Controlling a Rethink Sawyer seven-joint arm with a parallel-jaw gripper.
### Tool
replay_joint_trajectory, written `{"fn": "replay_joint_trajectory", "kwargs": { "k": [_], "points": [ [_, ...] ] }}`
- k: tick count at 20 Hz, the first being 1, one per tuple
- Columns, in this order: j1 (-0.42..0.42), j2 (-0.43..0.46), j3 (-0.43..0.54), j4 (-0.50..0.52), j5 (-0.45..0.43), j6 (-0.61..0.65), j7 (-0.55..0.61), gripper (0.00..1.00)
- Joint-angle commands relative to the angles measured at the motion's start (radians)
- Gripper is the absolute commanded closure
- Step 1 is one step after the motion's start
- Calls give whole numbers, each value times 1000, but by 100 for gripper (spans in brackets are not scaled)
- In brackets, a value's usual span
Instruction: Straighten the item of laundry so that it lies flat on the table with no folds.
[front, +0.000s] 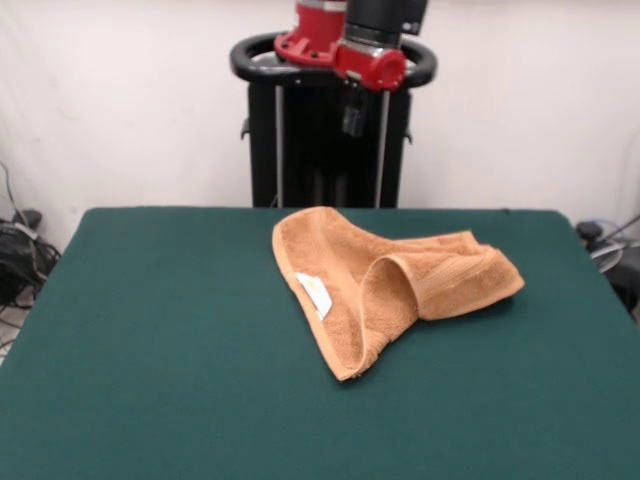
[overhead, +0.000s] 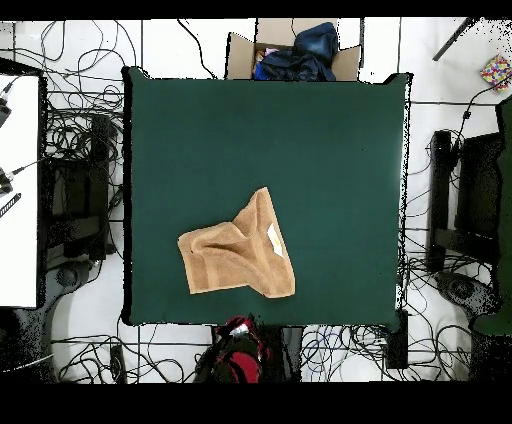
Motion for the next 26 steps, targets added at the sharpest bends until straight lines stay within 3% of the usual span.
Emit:
{"fn": "replay_joint_trajectory", "kwargs": {
  "k": [1,5,9,13,15,19,26],
  "points": [
    [19,34,-47,-66,14,90,80,100],
    [-29,54,-19,-109,-77,79,42,100],
    [-83,128,37,-167,-168,66,43,100],
    [-57,178,-26,-259,-244,210,-151,100],
    [-45,228,-51,-313,-329,181,-193,100],
    [-103,346,12,-392,-530,67,-119,100],
    [-69,487,-35,-517,-680,10,-64,100]
  ]
}}
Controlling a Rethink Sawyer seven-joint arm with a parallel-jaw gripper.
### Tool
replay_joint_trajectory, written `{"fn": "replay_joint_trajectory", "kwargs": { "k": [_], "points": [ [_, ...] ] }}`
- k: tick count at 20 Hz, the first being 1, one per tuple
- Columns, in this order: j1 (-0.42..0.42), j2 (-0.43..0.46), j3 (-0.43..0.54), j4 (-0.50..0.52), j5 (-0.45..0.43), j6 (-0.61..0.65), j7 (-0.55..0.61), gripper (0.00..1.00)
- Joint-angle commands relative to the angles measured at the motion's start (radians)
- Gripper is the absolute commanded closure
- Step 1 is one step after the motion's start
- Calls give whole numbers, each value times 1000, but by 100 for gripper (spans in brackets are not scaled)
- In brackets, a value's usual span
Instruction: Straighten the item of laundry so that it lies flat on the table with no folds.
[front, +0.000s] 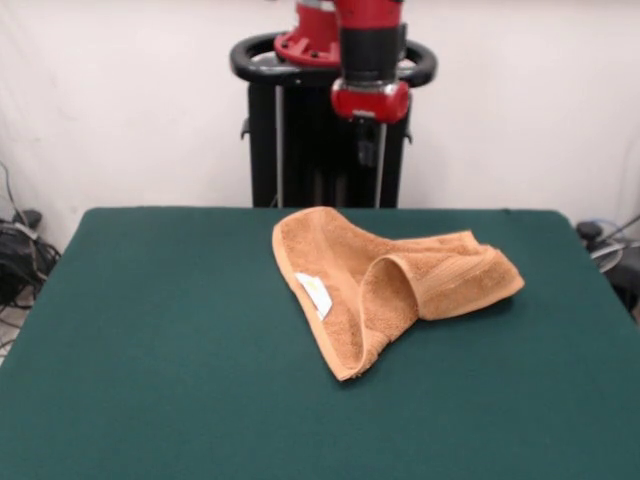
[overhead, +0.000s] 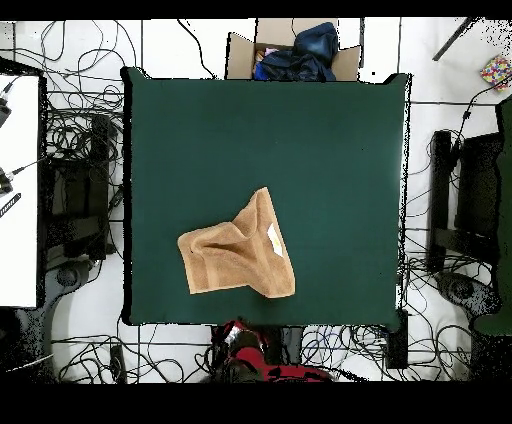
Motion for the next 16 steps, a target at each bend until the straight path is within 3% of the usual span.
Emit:
{"fn": "replay_joint_trajectory", "kwargs": {
  "k": [1,8,16],
  "points": [
    [27,186,-37,-280,-121,-46,-60,100],
    [-19,226,8,-365,-271,1,-41,100],
    [-24,213,31,-382,-337,28,9,100]
  ]
}}
